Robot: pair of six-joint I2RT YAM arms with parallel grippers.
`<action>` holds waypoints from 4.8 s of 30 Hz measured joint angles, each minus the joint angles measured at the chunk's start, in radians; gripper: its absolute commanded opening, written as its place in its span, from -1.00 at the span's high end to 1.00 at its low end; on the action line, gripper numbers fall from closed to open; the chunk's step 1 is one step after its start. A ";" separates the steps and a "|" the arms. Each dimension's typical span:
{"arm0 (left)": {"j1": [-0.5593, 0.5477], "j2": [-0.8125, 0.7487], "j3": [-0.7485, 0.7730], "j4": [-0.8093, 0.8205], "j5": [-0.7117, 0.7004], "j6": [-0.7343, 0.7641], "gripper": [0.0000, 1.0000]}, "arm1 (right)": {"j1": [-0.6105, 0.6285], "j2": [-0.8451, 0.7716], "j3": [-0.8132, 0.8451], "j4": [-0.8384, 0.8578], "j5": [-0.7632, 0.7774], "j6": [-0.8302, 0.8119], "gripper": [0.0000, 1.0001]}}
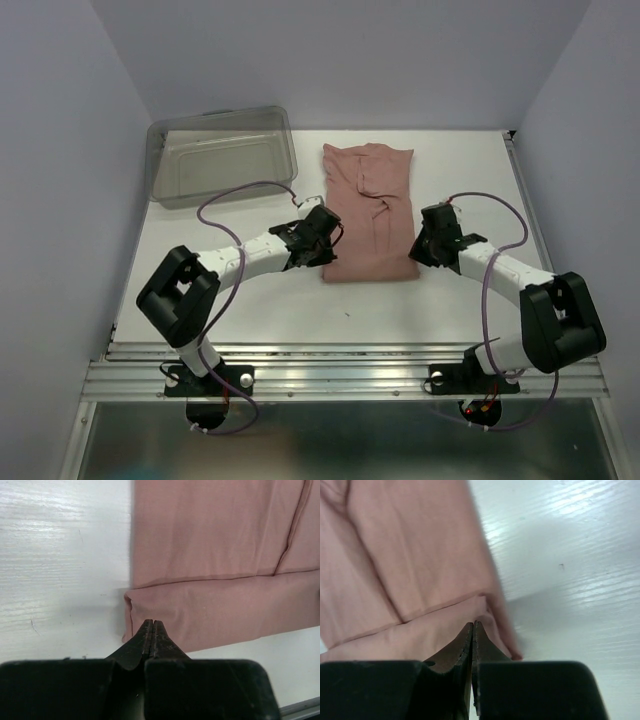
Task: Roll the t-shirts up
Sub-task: Roll the T-shirt to the center of the board.
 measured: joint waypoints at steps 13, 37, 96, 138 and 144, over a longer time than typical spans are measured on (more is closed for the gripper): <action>0.001 0.114 -0.016 0.047 0.005 0.005 1.00 | -0.021 0.005 -0.120 0.085 -0.021 -0.005 0.98; 0.049 -0.136 -0.051 -0.008 -0.015 0.043 0.95 | -0.010 -0.312 -0.115 -0.212 -0.037 -0.050 0.62; 0.159 -0.013 -0.315 0.408 0.360 0.056 1.00 | 0.037 -0.250 -0.328 0.059 -0.132 0.136 0.88; 0.152 -0.054 -0.370 0.406 0.402 0.037 1.00 | 0.033 -0.314 -0.330 -0.020 -0.108 0.202 0.99; 0.152 -0.054 -0.370 0.404 0.403 0.034 1.00 | 0.033 -0.315 -0.330 -0.020 -0.114 0.202 0.99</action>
